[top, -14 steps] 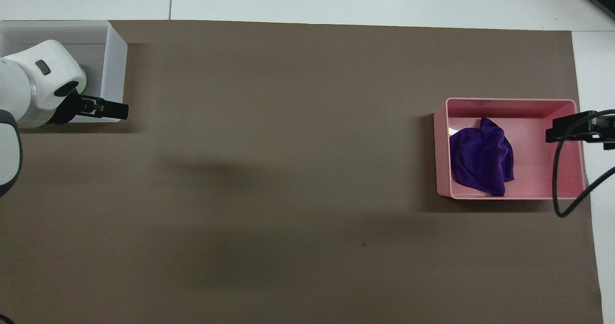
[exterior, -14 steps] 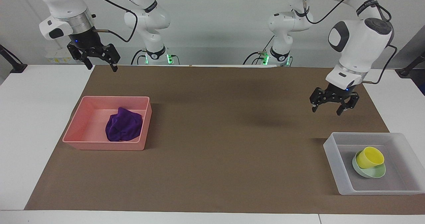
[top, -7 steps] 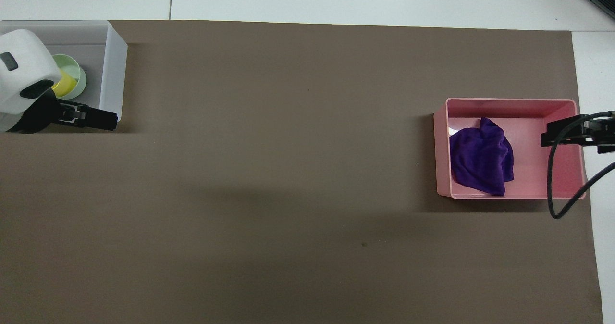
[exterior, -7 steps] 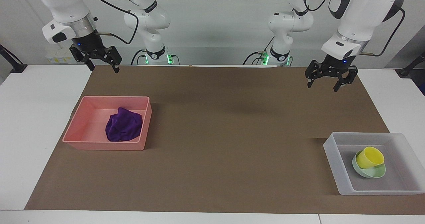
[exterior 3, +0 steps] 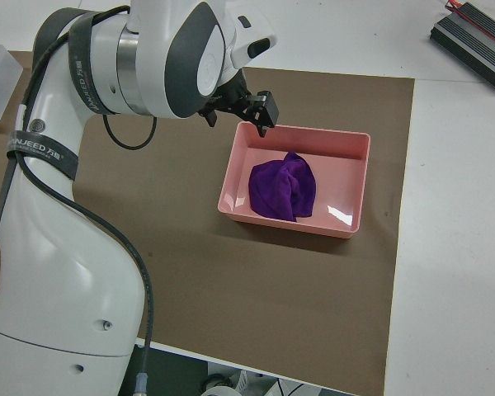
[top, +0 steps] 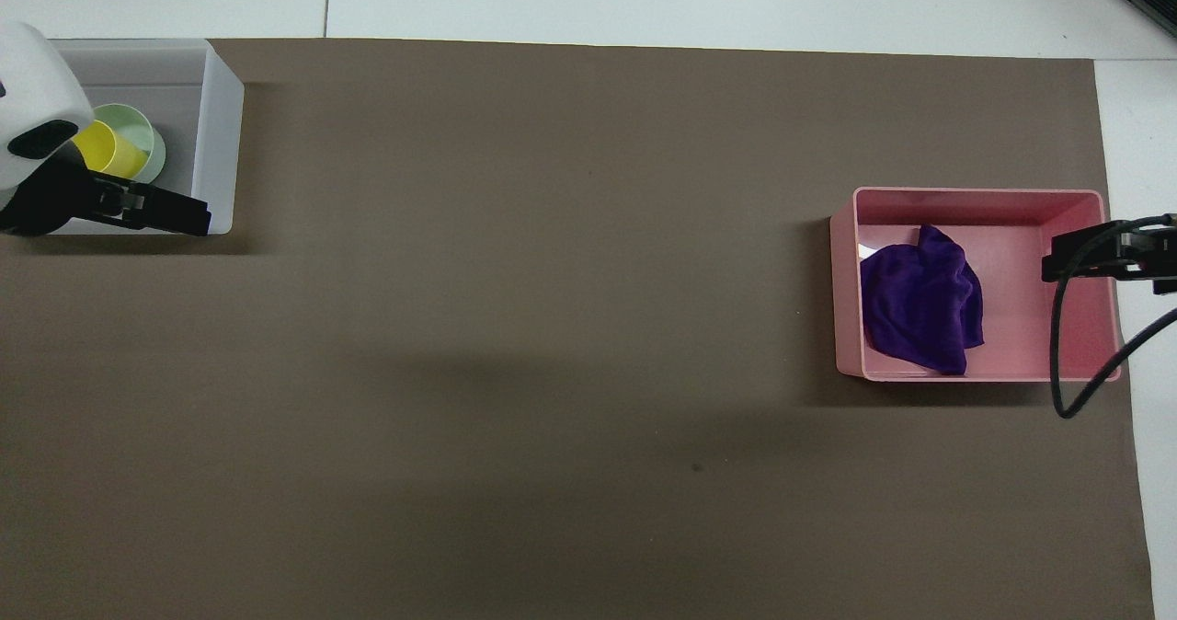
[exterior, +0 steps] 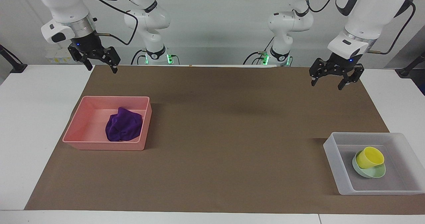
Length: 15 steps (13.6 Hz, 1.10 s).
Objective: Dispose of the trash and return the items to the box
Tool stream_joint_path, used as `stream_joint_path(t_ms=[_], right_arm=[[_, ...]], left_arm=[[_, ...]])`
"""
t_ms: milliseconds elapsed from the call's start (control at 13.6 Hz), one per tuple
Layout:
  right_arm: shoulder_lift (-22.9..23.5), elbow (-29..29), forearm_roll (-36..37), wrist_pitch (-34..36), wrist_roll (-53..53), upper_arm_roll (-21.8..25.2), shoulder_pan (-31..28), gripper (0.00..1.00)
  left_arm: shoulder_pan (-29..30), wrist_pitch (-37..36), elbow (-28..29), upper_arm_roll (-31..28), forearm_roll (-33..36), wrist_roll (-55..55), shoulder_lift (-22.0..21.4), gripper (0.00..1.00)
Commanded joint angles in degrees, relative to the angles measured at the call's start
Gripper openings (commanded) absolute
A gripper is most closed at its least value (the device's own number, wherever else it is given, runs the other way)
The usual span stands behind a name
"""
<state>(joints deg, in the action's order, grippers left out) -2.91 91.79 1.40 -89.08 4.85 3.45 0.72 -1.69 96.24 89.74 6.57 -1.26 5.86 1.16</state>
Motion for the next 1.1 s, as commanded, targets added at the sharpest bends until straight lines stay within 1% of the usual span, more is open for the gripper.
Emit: stream_joint_path(t_ms=[0, 147, 294, 368, 515, 809, 1029], right_arm=[[-1.1, 1.6, 0.7, -0.9, 0.4, -0.1, 0.1, 1.00], [-1.1, 1.5, 0.4, -0.8, 0.6, -0.1, 0.1, 1.00], [-1.1, 1.6, 0.4, -0.7, 0.6, -0.1, 0.0, 1.00], [-1.1, 1.6, 0.4, -0.7, 0.5, -0.1, 0.0, 1.00], [-1.1, 1.6, -1.0, -0.7, 0.6, 0.0, -0.4, 1.00], [-1.1, 1.6, -1.2, -0.7, 0.4, 0.0, -0.5, 1.00], [-1.1, 1.6, -1.2, -0.7, 0.4, 0.0, -0.5, 1.00]], left_arm=[[-0.6, -2.5, -1.7, -0.4, 0.7, -0.1, 0.7, 1.00], [0.3, -3.1, -1.3, -0.8, 0.6, 0.3, -0.1, 1.00], [-0.7, -3.1, -0.5, -1.4, 0.6, 0.4, -0.5, 1.00], [-1.3, -3.5, -0.4, -2.8, 0.6, 0.3, -0.8, 1.00], [-4.3, -3.9, -0.3, -5.8, 0.6, 0.2, -1.0, 1.00], [-9.6, -6.2, -0.1, -10.7, 0.7, 0.1, -1.3, 1.00], [-9.5, -5.2, 1.3, -10.8, 0.7, 0.5, -1.2, 1.00]])
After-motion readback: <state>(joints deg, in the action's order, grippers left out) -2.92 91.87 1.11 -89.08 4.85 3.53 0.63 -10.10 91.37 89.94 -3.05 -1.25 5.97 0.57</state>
